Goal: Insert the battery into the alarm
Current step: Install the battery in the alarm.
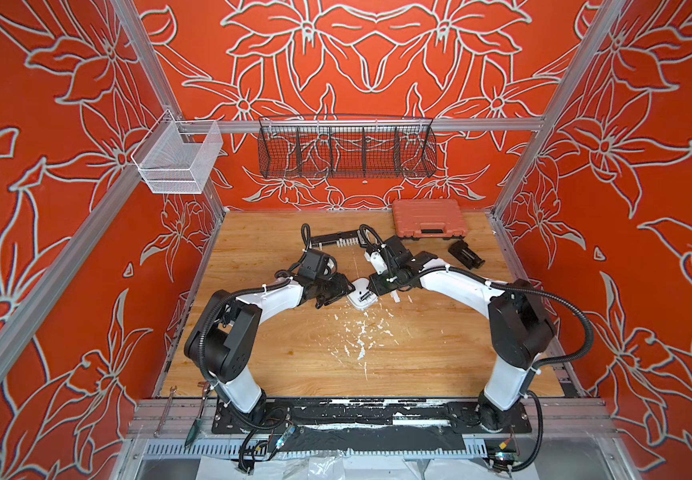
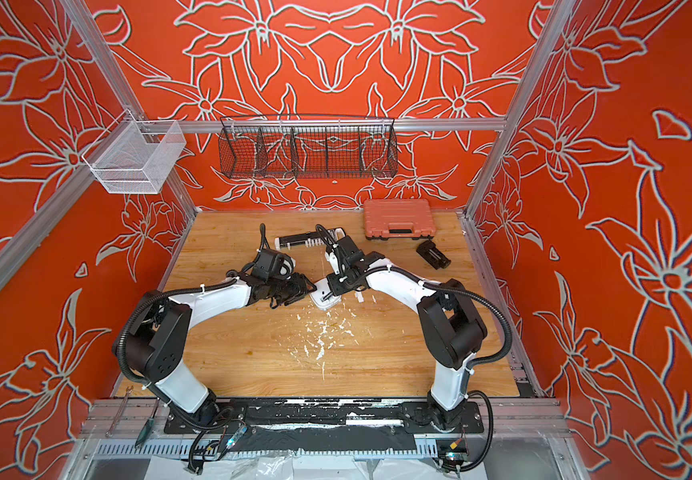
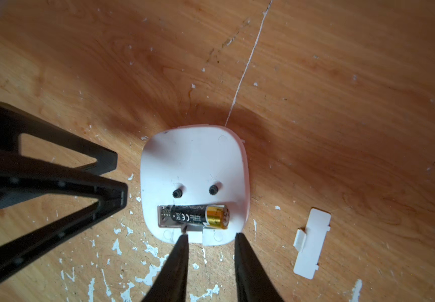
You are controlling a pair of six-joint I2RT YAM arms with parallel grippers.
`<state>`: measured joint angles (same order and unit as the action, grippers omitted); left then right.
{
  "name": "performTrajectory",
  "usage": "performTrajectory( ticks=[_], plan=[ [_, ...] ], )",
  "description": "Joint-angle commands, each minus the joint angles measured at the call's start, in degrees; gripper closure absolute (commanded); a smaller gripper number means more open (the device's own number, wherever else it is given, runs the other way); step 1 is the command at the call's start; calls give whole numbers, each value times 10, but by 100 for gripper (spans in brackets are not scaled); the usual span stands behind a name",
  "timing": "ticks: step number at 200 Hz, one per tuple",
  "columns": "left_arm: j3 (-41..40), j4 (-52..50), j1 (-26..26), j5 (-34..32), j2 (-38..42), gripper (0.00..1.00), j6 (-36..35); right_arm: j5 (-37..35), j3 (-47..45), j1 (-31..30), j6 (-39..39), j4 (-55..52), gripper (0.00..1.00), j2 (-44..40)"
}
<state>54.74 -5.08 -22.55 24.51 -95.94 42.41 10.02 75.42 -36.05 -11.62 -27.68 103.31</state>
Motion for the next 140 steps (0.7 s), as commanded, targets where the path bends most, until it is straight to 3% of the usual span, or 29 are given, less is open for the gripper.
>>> performTrajectory(
  ticks=[1, 140],
  plan=[
    [7, -6, -2, 6, -16, 43, 6, -29, 13, -7, -14, -14, 71, 5],
    [33, -24, -2, 22, -64, 50, -2, -53, 47, -19, -20, -24, 72, 49]
  ],
)
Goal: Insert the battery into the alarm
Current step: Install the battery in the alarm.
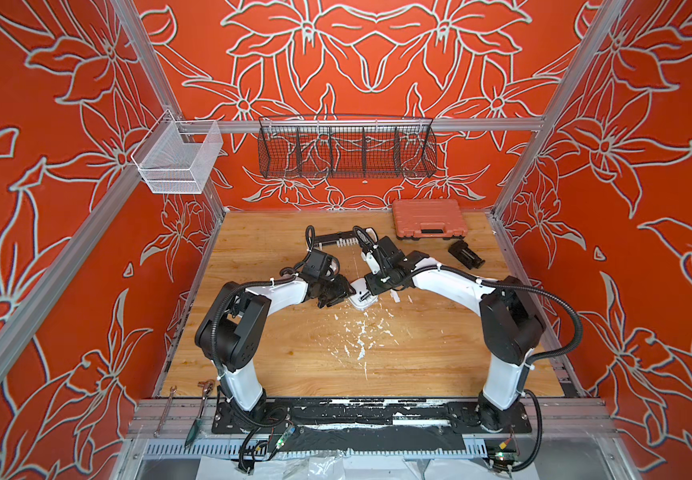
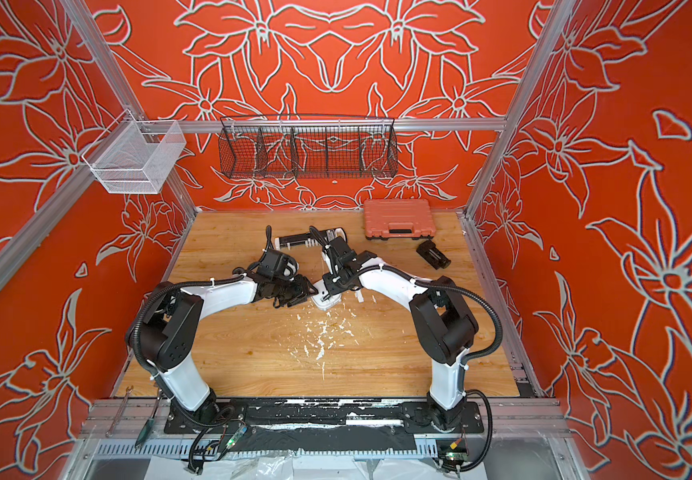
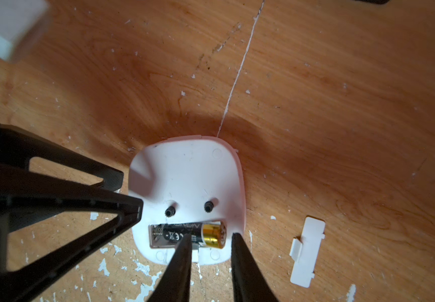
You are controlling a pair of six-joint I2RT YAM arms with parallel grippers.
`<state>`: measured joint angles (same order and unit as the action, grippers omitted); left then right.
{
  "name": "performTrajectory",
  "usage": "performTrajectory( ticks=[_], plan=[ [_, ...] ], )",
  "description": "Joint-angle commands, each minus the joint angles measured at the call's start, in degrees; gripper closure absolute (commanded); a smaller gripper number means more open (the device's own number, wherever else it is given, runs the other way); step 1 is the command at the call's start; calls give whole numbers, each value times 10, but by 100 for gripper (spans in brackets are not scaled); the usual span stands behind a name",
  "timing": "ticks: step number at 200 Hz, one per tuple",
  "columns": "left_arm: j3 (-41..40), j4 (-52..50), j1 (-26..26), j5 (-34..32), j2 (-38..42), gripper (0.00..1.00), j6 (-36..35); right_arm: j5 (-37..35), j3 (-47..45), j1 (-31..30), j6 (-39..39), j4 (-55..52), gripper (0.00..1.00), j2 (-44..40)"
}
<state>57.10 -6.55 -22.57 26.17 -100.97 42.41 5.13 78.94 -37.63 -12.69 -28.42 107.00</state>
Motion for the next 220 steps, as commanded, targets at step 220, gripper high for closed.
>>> performTrajectory(
  ticks=[220],
  plan=[
    [22, 2, -2, 8, -50, 58, 7, 62, -39, -8, -97, 41, 81, 25]
  ],
)
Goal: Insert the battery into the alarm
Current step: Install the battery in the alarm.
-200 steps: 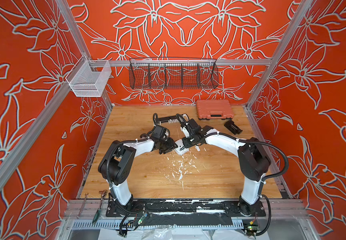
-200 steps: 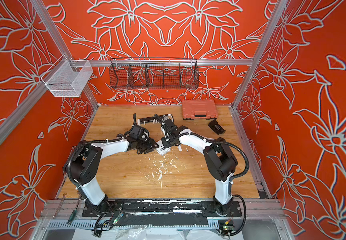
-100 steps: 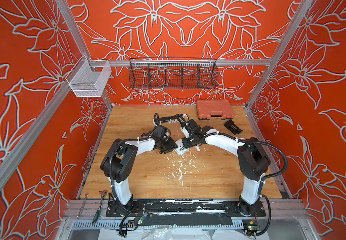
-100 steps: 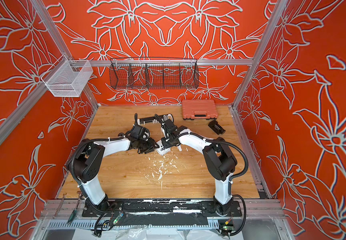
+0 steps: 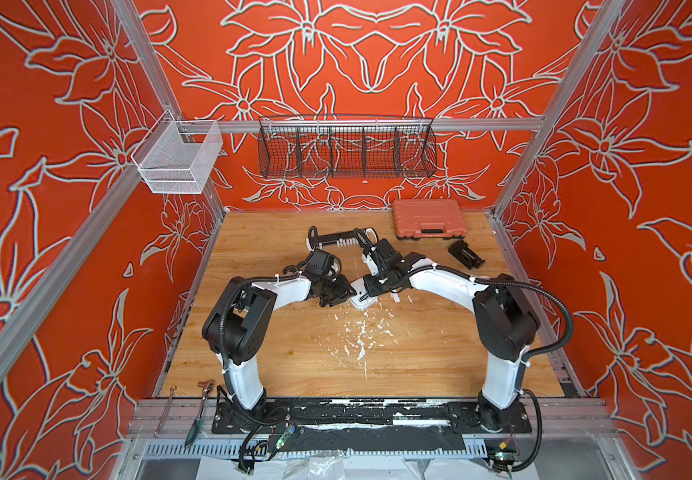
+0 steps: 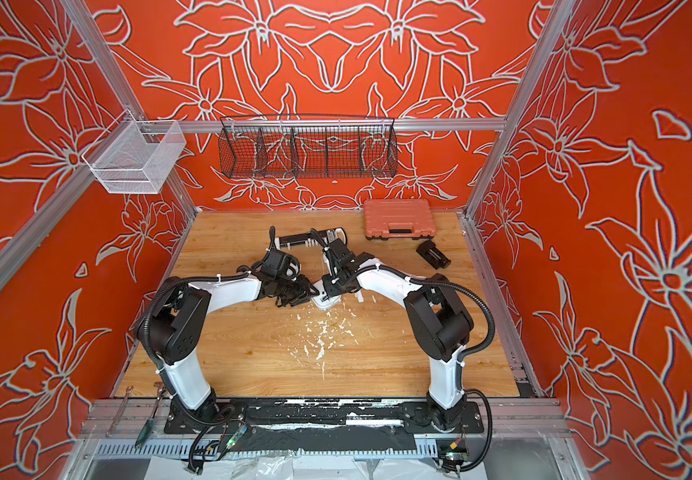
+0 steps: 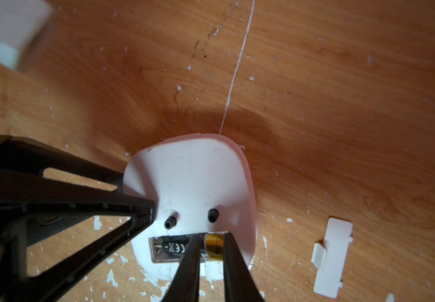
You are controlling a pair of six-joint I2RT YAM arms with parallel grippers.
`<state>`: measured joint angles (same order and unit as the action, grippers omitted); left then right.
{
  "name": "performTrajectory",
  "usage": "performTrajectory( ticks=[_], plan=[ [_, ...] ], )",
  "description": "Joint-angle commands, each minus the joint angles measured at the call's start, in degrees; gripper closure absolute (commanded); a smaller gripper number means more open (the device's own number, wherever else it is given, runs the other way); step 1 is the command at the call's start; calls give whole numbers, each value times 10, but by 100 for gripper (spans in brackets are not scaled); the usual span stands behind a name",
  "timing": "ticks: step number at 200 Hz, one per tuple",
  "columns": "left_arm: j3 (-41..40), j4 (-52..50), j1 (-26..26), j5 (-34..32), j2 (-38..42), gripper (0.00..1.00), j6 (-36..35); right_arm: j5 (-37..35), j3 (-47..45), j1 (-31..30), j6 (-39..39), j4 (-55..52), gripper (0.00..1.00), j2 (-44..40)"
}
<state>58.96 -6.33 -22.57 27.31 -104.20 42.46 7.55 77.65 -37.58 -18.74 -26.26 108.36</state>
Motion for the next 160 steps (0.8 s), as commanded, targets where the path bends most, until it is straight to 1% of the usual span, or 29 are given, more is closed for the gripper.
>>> performTrajectory(
  ticks=[1, 43, 68, 111, 137, 160],
  plan=[
    [3, 0, -1, -3, -18, 58, 7, 38, -27, -8, -37, 20, 81, 11],
    [1, 9, -2, 3, -23, 60, 11, 47, -37, -14, -56, 39, 82, 19],
    [3, 11, -2, 6, -31, 62, 14, 31, -25, -24, -49, 32, 82, 27],
    [0, 6, -1, 6, -27, 64, 6, 1, -34, -28, -41, 38, 81, 4],
    [5, -4, -1, 15, -31, 65, -9, -1, -43, -29, -37, 52, 81, -13],
    [10, -10, 0, 20, -37, 67, -15, -5, -40, -31, -37, 47, 81, -11]
  ],
)
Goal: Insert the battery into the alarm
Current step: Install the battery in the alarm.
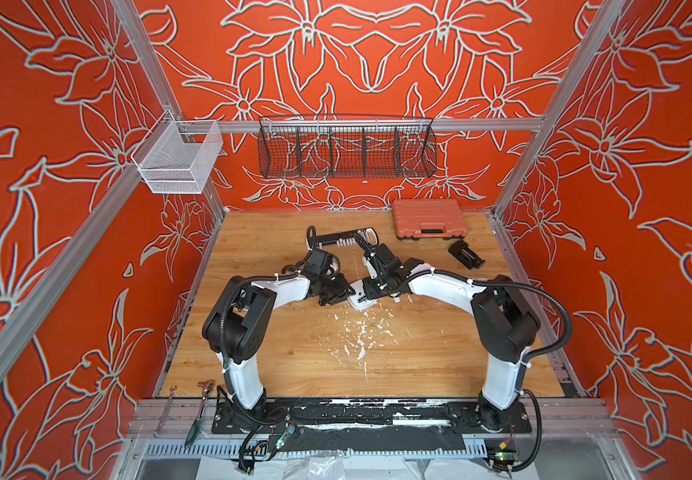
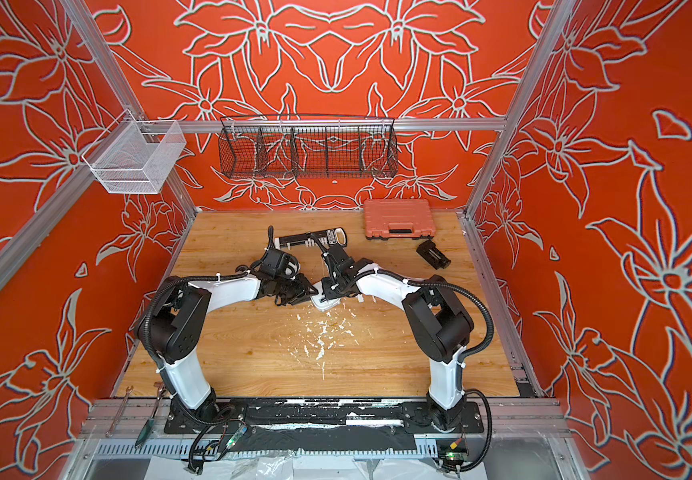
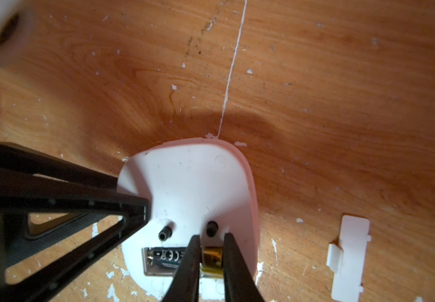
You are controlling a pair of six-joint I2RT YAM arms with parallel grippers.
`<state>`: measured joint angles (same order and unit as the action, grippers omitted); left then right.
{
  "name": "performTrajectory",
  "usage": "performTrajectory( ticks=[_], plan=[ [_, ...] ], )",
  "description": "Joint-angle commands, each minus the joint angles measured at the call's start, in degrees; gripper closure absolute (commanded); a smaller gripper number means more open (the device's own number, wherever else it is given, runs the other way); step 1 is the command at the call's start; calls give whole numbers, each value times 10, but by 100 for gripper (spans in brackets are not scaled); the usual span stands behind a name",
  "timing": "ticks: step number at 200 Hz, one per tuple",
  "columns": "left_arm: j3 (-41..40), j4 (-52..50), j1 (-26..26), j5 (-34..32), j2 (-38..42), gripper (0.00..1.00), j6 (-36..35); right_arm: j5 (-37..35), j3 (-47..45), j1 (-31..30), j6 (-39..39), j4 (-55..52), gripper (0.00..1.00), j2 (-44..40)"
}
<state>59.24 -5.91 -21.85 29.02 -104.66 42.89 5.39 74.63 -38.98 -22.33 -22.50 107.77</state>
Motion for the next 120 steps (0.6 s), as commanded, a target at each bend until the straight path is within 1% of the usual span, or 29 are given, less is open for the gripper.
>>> performTrajectory(
  ticks=[1, 33, 53, 79, 120],
  plan=[
    [8, -14, -7, 3, -32, 67, -20, 17, -10, -18, -1, 10, 80, -5],
    [20, -26, -7, 5, -38, 69, -29, 21, -19, -27, -8, 18, 81, 7],
    [24, -34, -4, 6, -42, 69, -33, 11, -23, -34, -10, 17, 82, 9],
    [28, -41, -1, 12, -47, 70, -39, -30, -37, -49, -5, 20, 82, 1],
    [48, -72, 1, 28, -60, 70, -69, -69, -69, -73, -15, 31, 87, -5]
  ],
)
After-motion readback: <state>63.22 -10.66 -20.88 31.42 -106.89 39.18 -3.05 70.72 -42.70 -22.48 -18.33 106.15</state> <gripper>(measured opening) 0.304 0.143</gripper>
